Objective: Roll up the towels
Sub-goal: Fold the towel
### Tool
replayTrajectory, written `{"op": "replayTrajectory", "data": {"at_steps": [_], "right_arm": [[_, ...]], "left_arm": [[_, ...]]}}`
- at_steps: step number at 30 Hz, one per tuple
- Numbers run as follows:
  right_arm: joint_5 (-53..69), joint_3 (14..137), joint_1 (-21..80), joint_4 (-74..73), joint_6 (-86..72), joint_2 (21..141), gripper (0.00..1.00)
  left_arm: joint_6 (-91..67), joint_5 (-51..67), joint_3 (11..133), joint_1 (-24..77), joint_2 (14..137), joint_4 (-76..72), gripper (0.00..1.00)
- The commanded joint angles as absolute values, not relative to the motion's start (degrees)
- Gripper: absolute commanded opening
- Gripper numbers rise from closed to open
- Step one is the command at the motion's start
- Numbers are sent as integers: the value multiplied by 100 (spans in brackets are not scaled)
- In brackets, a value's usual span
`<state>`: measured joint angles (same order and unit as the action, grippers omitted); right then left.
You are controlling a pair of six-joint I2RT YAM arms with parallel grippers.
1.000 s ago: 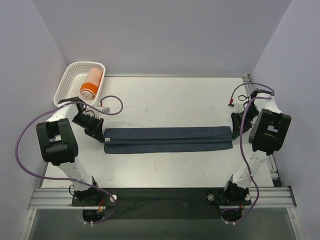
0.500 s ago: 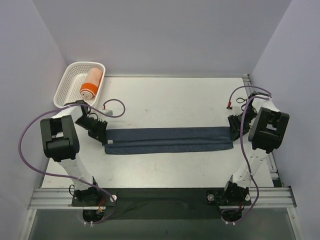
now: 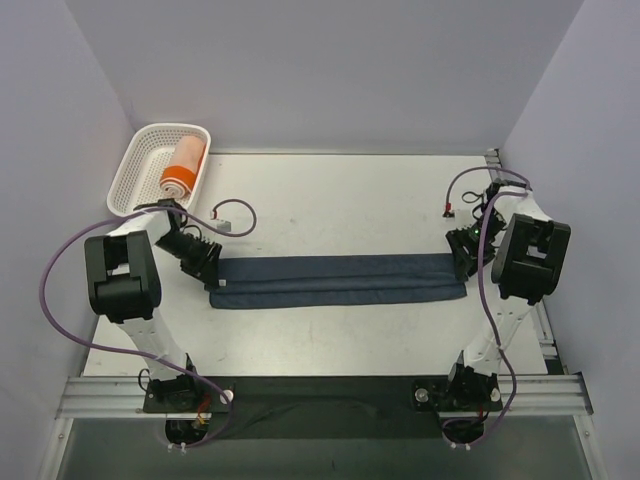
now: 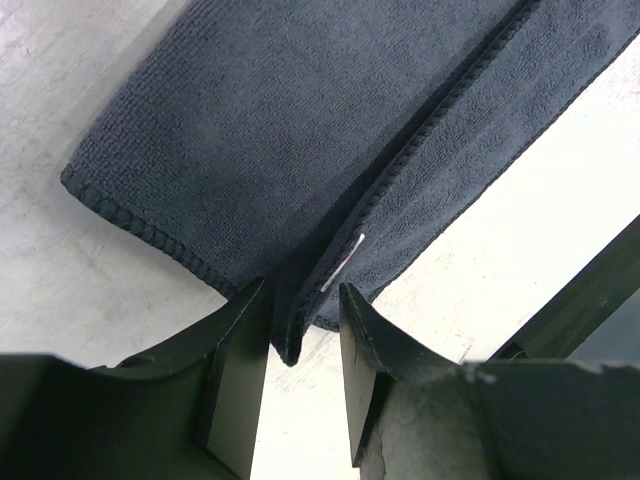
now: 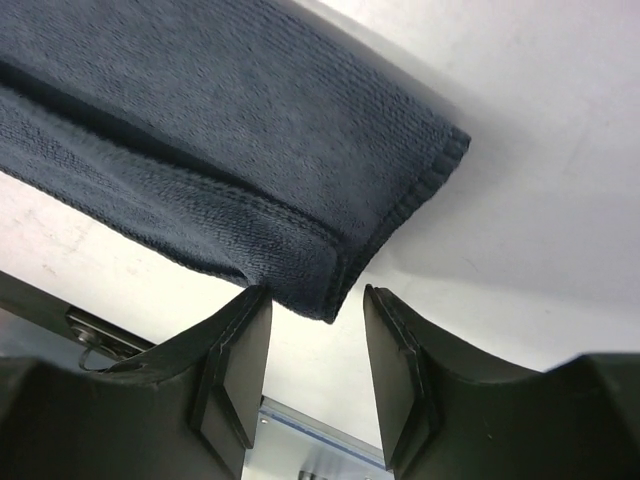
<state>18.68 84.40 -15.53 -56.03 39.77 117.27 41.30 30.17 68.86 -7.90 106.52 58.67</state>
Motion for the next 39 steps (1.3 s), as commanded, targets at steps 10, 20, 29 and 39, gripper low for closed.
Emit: {"op": "replayTrajectory", "data": {"at_steps": [10, 20, 29, 39], "right_arm": [[1415, 9184, -1266, -6099, 4219, 11856, 49], [1433, 9238, -1090, -6144, 4192, 12138, 40], [1292, 9176, -1055, -6108, 4131, 12445, 36], [1380, 8956, -1090, -6152, 4192, 11980, 19]], "left_arm": [[4342, 2971, 7427, -668, 10591, 6020, 47], [4324, 2997, 7462, -580, 10687, 6021, 47], [4307, 2953, 7471, -510, 10802, 6012, 47], [4351, 2804, 7365, -483, 10749, 6029, 43]]}}
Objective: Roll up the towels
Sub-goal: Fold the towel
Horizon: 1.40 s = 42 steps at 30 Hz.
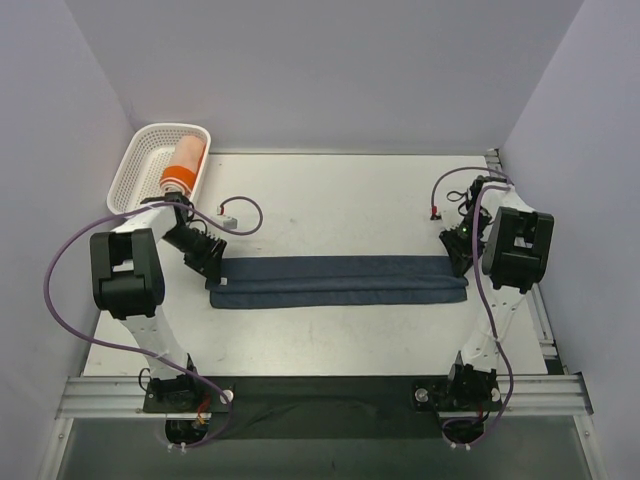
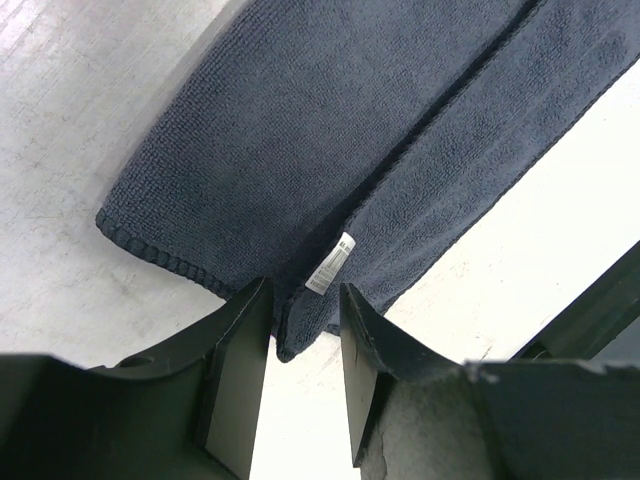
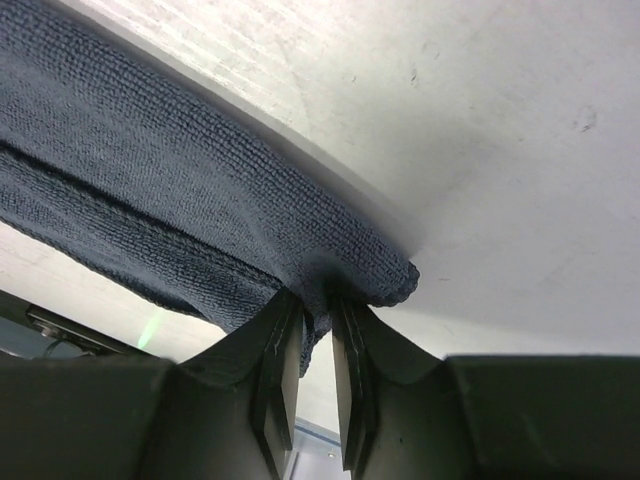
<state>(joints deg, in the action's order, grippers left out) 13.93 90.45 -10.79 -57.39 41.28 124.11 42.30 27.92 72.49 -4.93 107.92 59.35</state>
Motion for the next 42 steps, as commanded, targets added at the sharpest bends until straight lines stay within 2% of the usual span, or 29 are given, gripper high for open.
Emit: {"op": "replayTrajectory", "data": {"at_steps": [1, 3, 5, 13, 15, 18, 21, 27, 42], "right_arm": [[1397, 8939, -1107, -6170, 4201, 11945, 19], [1397, 8947, -1125, -6187, 4184, 11830, 29], [1406, 8965, -1151, -6231, 4184, 11778, 33], [1433, 9123, -1187, -6433, 4192, 11830, 27], [1424, 9141, -1178, -6460, 4201, 11882, 27], [1363, 9158, -1187, -6451, 4184, 12014, 32], [1380, 9219, -1187, -6451, 4087, 12094, 33], [1459, 9220, -1134, -6469, 4078, 12103, 25], [1485, 8983, -1125, -6460, 4052, 12226, 25]], "left_arm": [[4351, 2795, 7348, -483, 10706, 6021, 43], [4351, 2795, 7286, -501, 10679, 6029, 44], [4351, 2795, 7269, -483, 10652, 6021, 44], [4298, 2821, 7365, -483, 10652, 6038, 44], [4298, 2813, 7365, -483, 10670, 6038, 44], [4298, 2804, 7357, -492, 10670, 6029, 45], [4298, 2821, 7357, -492, 10670, 6029, 46], [4307, 2804, 7348, -492, 10670, 6029, 46], [4254, 2856, 7365, -492, 10679, 5994, 48]]}}
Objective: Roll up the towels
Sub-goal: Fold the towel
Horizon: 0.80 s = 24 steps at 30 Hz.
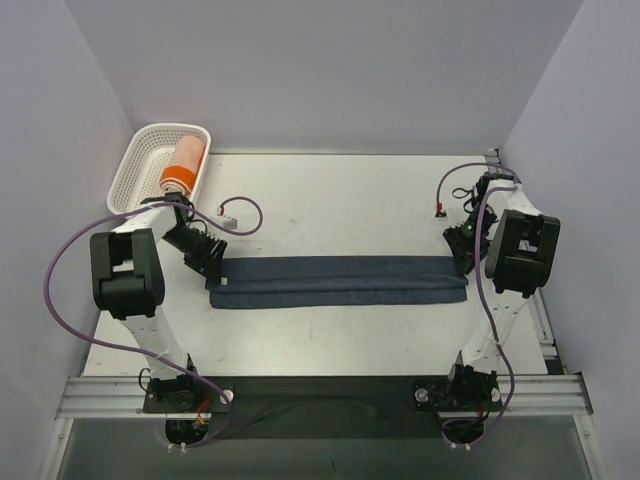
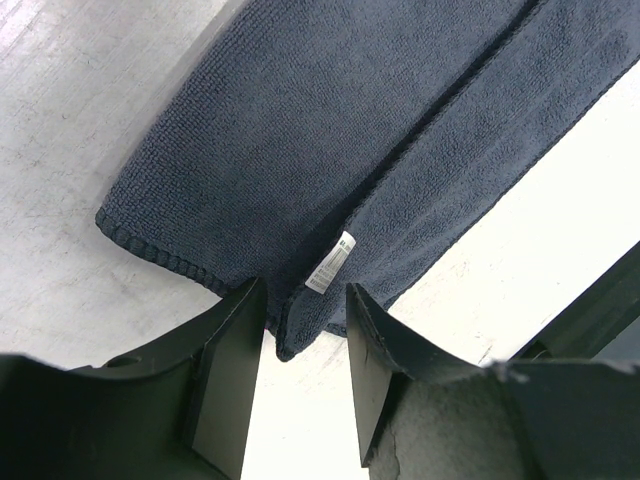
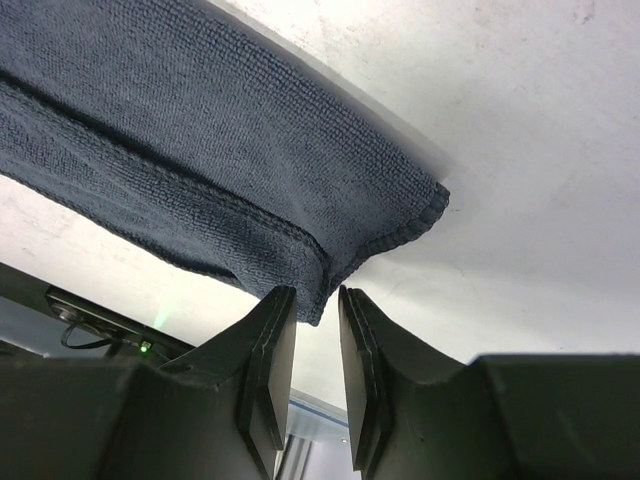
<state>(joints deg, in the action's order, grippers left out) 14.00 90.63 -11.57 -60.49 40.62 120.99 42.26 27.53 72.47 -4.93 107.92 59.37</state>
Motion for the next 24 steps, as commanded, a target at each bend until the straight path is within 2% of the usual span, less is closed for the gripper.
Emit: {"op": "replayTrajectory", "data": {"at_steps": [1, 8, 11, 16, 24], "right_arm": [[1485, 8982, -1125, -6460, 4060, 12243, 25], [1485, 9018, -1125, -6451, 4043, 12287, 23], [1503, 8991, -1125, -6442, 4087, 12235, 16], [1591, 8930, -1134, -6460, 4131, 12024, 2], [1696, 8877, -1160, -6469, 4184, 11743, 0]], "left_arm": [[4254, 2848, 7357, -492, 10687, 5994, 48], [4280, 2848, 7269, -483, 10714, 5977, 49], [4324, 2839, 7225, -492, 10696, 5994, 46], [4430, 2865, 7163, -492, 10635, 6108, 39], [4474, 2944, 7216, -545, 10459, 6152, 24]]}}
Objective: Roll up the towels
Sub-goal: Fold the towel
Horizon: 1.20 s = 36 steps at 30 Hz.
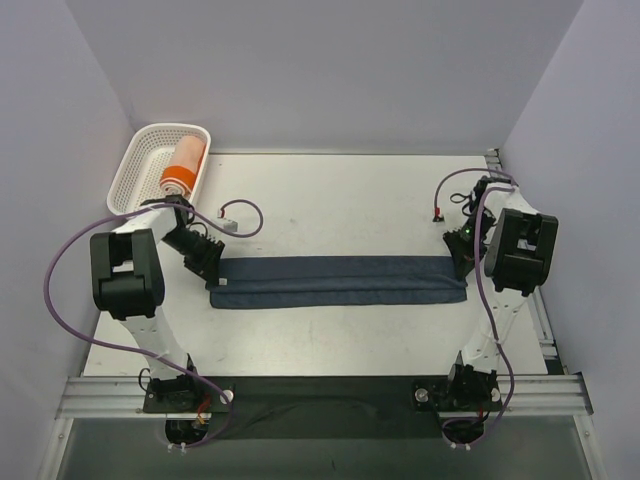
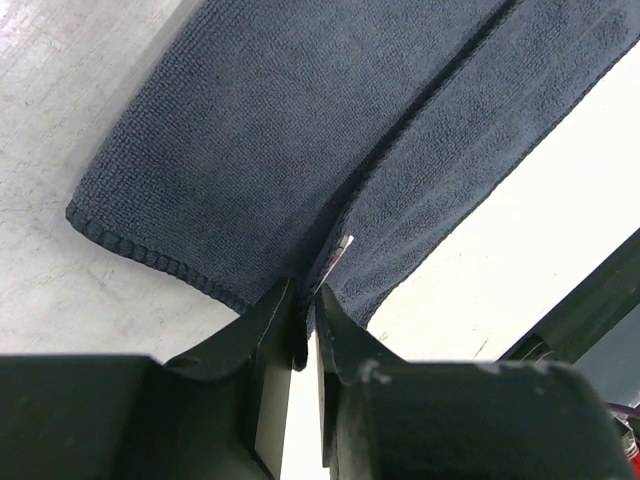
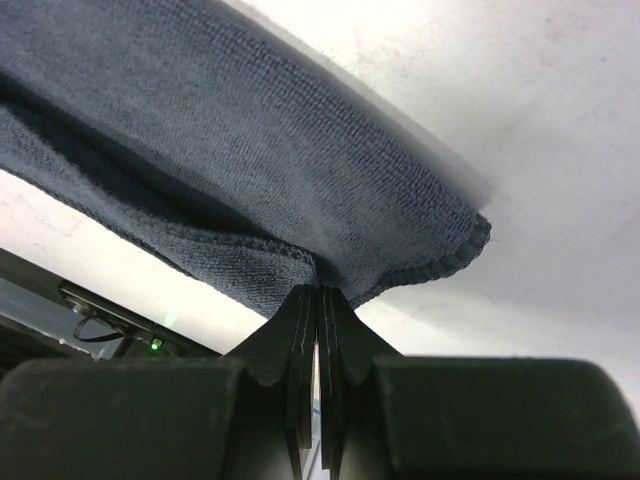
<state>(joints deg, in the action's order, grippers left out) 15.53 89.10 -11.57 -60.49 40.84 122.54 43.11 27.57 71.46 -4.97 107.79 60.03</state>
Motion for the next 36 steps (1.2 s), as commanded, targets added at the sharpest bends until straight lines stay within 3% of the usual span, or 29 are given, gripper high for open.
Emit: {"op": "replayTrajectory", "data": {"at_steps": [1, 18, 26, 30, 33, 36], "right_arm": [[1714, 8860, -1169, -6477, 4192, 11707, 0], [2030, 7604, -1441, -5916, 5492, 10601, 1], [1979, 6532, -1512, -4696, 6099, 9976, 7], [1802, 6346, -1634, -4219, 6223, 9853, 7], [1880, 6416, -1810, -4096, 6214, 9879, 2], [2021, 6574, -1968, -4104, 6109, 9949, 0]], "left_arm": [[4491, 2953, 7225, -571, 10442, 6161, 24], [5738, 3146, 6049, -852, 9422, 5670, 9], [7100, 3498, 4967, -984, 8764, 5028, 15], [7681, 3428, 4536, -1037, 8333, 4835, 25], [7910, 3401, 4316, -1107, 7999, 4642, 25], [7902, 3401, 4271, -1230, 7893, 4430, 17]]}}
